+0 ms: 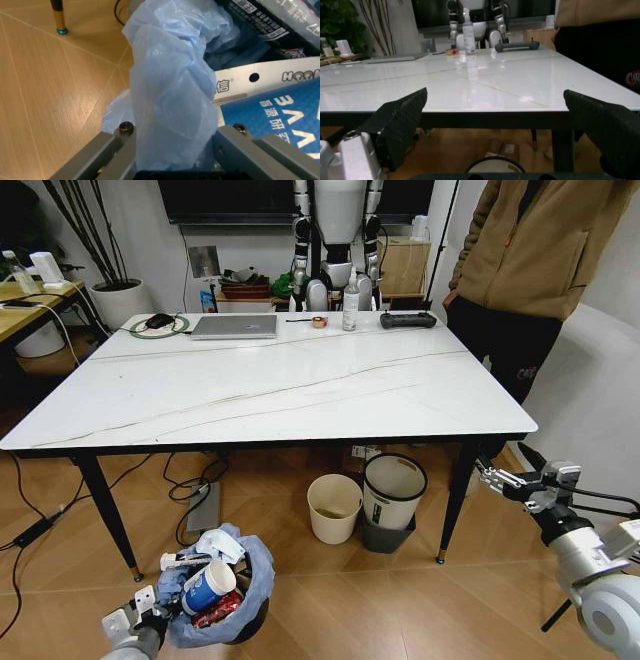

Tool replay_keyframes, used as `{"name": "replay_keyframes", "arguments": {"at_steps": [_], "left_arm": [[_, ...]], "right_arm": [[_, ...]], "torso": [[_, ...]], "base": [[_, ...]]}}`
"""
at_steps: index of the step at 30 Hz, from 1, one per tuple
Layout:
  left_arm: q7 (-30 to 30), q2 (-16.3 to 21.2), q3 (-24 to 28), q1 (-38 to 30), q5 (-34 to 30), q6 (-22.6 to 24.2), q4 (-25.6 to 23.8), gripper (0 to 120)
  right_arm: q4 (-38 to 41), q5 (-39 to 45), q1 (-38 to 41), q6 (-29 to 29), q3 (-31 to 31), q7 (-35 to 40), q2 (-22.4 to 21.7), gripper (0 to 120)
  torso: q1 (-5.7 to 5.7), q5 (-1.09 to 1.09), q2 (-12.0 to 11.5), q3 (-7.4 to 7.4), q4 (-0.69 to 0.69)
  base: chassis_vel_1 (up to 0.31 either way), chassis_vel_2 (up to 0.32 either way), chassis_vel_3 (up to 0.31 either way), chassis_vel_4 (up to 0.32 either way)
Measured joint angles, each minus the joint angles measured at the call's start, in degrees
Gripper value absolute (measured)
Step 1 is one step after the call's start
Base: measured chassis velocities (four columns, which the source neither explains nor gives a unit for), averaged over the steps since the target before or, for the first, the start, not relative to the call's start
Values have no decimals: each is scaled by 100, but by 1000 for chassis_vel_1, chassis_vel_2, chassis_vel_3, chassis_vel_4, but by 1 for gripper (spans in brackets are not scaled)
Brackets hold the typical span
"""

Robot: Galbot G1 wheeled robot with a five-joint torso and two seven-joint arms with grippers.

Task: Pick up the trash bin and place the trash from the table into it.

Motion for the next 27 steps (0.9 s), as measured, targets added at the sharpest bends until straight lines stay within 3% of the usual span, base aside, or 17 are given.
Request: {"name": "replay_keyframes", "arguments": {"at_steps": [11, 17, 27], "left_arm": [[-14, -10, 17, -26, 110, -17, 80, 0], [-58, -23, -20, -50, 650, -125, 228, 0], [-35, -58, -54, -57, 911, -211, 312, 0]], "right_arm": [[0, 0, 0, 0, 0, 0, 0, 100], [0, 0, 0, 0, 0, 0, 0, 100], [0, 0, 0, 0, 0, 0, 0, 100]], "torso": [[-104, -1, -258, -155, 0], [-183, 0, -446, -264, 0], [-275, 1, -667, -391, 0]], "base": [[0, 0, 0, 0], [0, 0, 0, 0], [0, 0, 0, 0]]}}
